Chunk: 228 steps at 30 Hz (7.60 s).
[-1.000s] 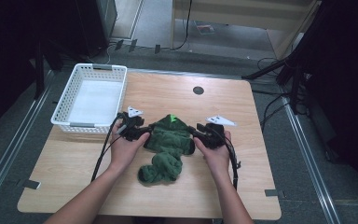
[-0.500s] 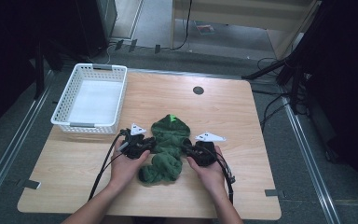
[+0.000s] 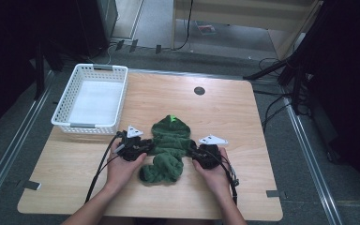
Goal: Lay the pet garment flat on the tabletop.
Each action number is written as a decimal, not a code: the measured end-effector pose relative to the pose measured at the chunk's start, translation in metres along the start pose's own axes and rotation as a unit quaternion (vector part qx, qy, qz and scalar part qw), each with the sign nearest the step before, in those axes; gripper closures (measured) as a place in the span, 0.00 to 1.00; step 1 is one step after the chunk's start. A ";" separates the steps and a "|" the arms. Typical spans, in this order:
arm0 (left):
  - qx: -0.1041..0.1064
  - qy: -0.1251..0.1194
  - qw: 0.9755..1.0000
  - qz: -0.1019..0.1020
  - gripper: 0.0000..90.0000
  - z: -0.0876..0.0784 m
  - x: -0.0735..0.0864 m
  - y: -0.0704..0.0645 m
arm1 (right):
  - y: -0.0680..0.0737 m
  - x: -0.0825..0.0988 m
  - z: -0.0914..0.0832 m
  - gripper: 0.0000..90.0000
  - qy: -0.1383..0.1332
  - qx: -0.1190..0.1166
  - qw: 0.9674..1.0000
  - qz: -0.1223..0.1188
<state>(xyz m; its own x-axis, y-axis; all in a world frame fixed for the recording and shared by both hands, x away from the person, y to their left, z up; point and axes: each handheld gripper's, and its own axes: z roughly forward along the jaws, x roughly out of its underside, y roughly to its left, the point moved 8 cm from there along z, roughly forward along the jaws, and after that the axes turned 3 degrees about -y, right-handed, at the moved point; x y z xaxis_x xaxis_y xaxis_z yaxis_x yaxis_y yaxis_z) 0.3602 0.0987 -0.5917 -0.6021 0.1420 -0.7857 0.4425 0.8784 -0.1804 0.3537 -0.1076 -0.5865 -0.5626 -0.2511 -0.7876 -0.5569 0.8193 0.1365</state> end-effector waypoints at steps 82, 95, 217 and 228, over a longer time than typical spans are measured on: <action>0.091 -0.003 0.996 0.000 0.71 -0.054 0.058 -0.033 | 0.021 0.028 -0.059 0.58 -0.031 0.044 0.998 0.018; 0.060 0.003 0.998 -0.024 0.64 -0.057 0.053 -0.015 | 0.018 0.029 -0.057 0.61 -0.020 0.035 0.999 0.037; -0.043 -0.102 0.992 -0.055 0.01 -0.158 0.068 0.117 | -0.135 0.094 -0.142 0.00 -0.054 0.156 0.981 0.105; -0.106 -0.114 0.985 -0.080 0.01 -0.193 0.087 0.175 | -0.137 0.095 -0.143 0.00 -0.056 0.156 0.980 0.108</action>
<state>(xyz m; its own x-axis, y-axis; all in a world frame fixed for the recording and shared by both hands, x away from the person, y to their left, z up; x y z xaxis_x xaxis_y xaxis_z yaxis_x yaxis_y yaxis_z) 0.2575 0.3529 -0.5775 -0.4764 -0.0905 -0.8745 0.1915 0.9601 -0.2037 0.2888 -0.3179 -0.5941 -0.5666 -0.0103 -0.8239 -0.2078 0.9694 0.1308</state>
